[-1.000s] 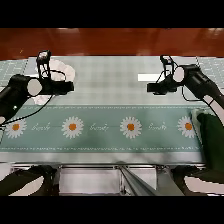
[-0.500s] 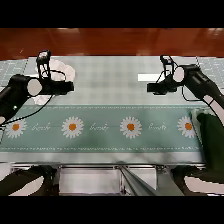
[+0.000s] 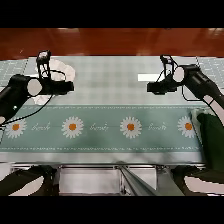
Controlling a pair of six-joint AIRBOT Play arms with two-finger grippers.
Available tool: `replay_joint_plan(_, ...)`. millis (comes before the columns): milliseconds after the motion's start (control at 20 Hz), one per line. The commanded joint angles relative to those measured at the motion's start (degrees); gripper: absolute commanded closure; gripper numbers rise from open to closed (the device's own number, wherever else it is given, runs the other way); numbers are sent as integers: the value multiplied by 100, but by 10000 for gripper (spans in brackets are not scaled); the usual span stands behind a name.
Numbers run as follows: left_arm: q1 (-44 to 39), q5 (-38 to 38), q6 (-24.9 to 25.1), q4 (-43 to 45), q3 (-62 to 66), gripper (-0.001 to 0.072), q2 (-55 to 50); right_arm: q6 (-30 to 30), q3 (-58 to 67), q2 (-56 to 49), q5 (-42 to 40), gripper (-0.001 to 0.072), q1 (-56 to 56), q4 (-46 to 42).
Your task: Fold the shirts.
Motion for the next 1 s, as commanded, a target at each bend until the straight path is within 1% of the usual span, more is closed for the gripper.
replay_joint_plan(0,17,428,7,17,24,669,-2,-4,7,11,-120,673,4,-22)
replay_joint_plan(50,85,682,9,94,133,502,-2,-7,7,20,-59,539,4,-17)
replay_joint_plan(100,179,916,37,197,306,218,-4,-35,4,44,81,314,4,-24)
replay_joint_plan(150,319,1180,190,308,525,199,-4,-52,4,94,234,290,4,-15)
replay_joint_plan(200,494,1386,446,356,745,200,-24,-223,0,186,452,290,4,-13)
replay_joint_plan(250,734,1550,579,369,992,200,-120,-354,-28,304,590,290,15,-13)
replay_joint_plan(300,1019,1482,588,367,1283,200,-310,-417,-111,468,636,291,22,2)
replay_joint_plan(350,1272,1255,586,361,1558,201,-546,-415,-247,654,610,291,22,72)
replay_joint_plan(450,1652,433,638,341,2109,201,-1169,-407,-527,988,535,294,22,155)
replay_joint_plan(500,1766,-70,789,273,2367,201,-1526,-380,-638,1117,529,294,22,160)
replay_joint_plan(600,1847,-785,1298,142,2771,201,-2190,-293,-811,1322,516,294,20,153)
replay_joint_plan(650,1847,-968,1488,144,2927,201,-2459,-247,-855,1379,522,294,22,153)
replay_joint_plan(700,1845,-1034,1569,142,3067,201,-2699,-225,-859,1403,544,294,22,160)
replay_joint_plan(850,1847,-1075,1572,-48,3355,201,-3215,-190,-859,1403,557,294,22,367)
replay_joint_plan(950,1847,-1329,1572,-46,3532,201,-3547,-188,-859,1403,494,294,22,446)
